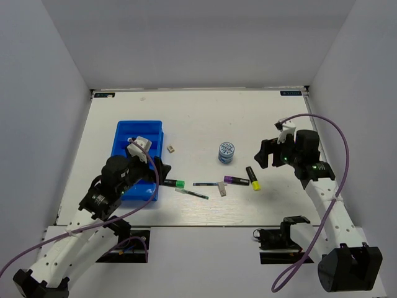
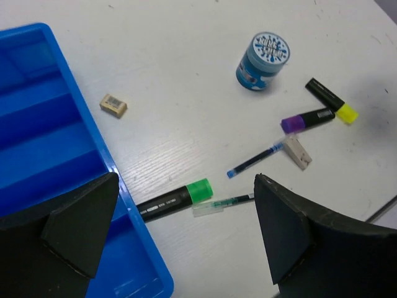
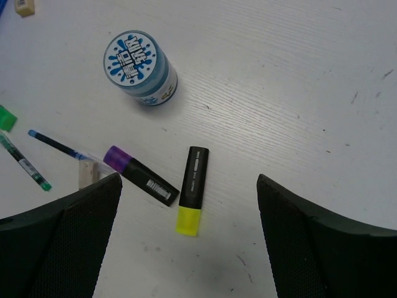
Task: Sort the stationery into containers
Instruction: Pick up the stationery from the center of the board.
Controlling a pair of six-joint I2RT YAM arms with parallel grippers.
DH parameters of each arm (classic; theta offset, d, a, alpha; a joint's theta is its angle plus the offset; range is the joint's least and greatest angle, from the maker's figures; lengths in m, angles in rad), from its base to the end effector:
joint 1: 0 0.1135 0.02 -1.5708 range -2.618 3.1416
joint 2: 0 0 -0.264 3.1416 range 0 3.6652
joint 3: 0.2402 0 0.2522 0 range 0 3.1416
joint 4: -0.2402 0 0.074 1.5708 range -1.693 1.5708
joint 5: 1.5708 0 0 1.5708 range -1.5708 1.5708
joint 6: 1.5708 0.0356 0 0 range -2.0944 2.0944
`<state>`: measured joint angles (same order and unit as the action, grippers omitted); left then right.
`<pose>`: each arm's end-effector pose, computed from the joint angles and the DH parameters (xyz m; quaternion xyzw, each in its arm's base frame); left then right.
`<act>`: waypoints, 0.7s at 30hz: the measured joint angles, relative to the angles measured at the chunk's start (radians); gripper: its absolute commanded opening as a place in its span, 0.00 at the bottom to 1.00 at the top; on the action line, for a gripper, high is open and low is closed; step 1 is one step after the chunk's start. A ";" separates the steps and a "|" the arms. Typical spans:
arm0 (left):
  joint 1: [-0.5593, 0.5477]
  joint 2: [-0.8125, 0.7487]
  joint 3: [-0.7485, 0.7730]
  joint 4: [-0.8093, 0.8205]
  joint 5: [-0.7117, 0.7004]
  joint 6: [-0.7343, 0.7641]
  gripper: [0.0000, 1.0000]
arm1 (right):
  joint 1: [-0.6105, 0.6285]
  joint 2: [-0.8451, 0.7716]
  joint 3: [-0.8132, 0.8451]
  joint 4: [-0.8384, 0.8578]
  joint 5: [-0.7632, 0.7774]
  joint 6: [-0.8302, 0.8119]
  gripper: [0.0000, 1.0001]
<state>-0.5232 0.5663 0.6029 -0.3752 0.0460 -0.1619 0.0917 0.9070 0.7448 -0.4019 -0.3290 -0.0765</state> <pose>0.1232 -0.0729 0.2877 0.1597 0.8003 -0.2117 0.5378 0.1979 0.0297 0.2835 -0.1513 0.8545 0.1471 0.4747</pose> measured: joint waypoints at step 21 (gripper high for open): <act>-0.181 0.455 0.207 -0.144 0.091 0.030 0.93 | 0.002 -0.056 -0.014 -0.089 0.020 -0.210 0.31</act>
<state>-0.7044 1.0218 0.8101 -0.5194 0.1371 -0.1318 0.0933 0.8509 0.7303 -0.4904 -0.3092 -0.2863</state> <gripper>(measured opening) 0.699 0.026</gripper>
